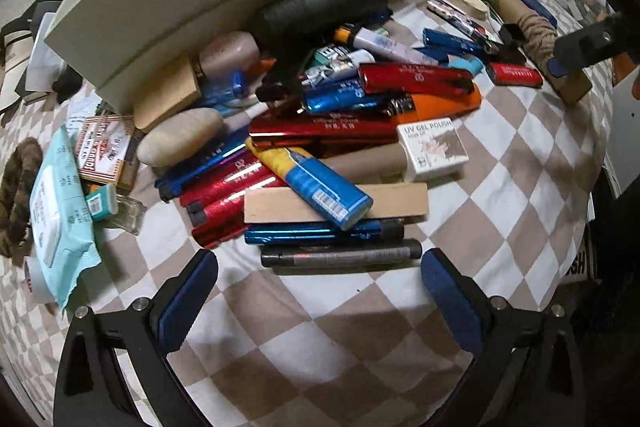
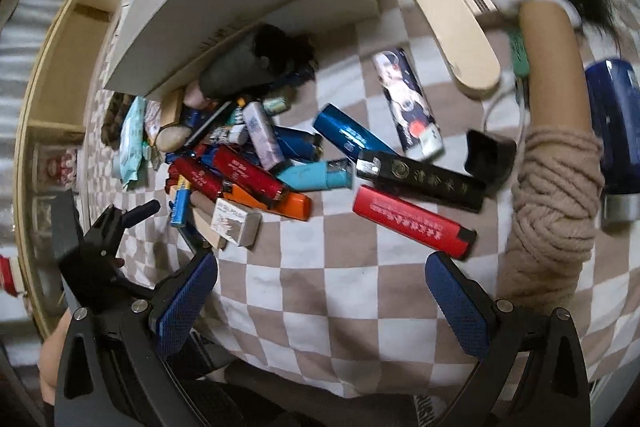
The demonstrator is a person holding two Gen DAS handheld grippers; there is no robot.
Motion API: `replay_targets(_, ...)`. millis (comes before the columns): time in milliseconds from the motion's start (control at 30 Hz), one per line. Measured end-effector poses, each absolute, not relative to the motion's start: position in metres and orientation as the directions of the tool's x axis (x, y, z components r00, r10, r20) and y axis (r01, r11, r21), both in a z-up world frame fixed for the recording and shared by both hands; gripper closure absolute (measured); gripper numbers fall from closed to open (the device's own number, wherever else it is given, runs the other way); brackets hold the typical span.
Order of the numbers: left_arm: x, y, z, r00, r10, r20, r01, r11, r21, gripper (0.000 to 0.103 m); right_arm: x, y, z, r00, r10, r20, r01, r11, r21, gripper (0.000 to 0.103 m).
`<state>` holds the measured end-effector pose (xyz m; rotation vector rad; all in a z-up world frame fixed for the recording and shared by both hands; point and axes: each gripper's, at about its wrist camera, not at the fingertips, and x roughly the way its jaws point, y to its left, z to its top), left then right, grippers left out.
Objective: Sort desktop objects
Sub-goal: 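Lower the left tool onto the black marker pen and close it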
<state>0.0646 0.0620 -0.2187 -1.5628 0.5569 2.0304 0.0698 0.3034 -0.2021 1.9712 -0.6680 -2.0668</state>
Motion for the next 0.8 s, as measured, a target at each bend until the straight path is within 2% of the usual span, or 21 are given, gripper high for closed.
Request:
replay_targets(200,0.063,0.061,-0.225,-0.187,0.136,-0.973,-0.618,-0.786,0.009,0.002,0.075,0.311,-0.210,-0.051,-0.328,-0.943,-0.193,-0.923,0.332,0.000)
replay_targets(467,0.061,0.064,-0.228,-0.161,0.157,-0.974,-0.608,-0.793,-0.027,0.002,0.080,0.318,-0.217,-0.027,-0.358,-0.933,-0.254,-0.901,0.352,0.000)
replay_targets(800,0.063,0.075,-0.230,-0.140,0.161,-0.977,-0.607,-0.793,-0.044,0.002,0.082,0.333,-0.213,-0.065,-0.277,-0.959,-0.302,-0.910,0.284,0.000)
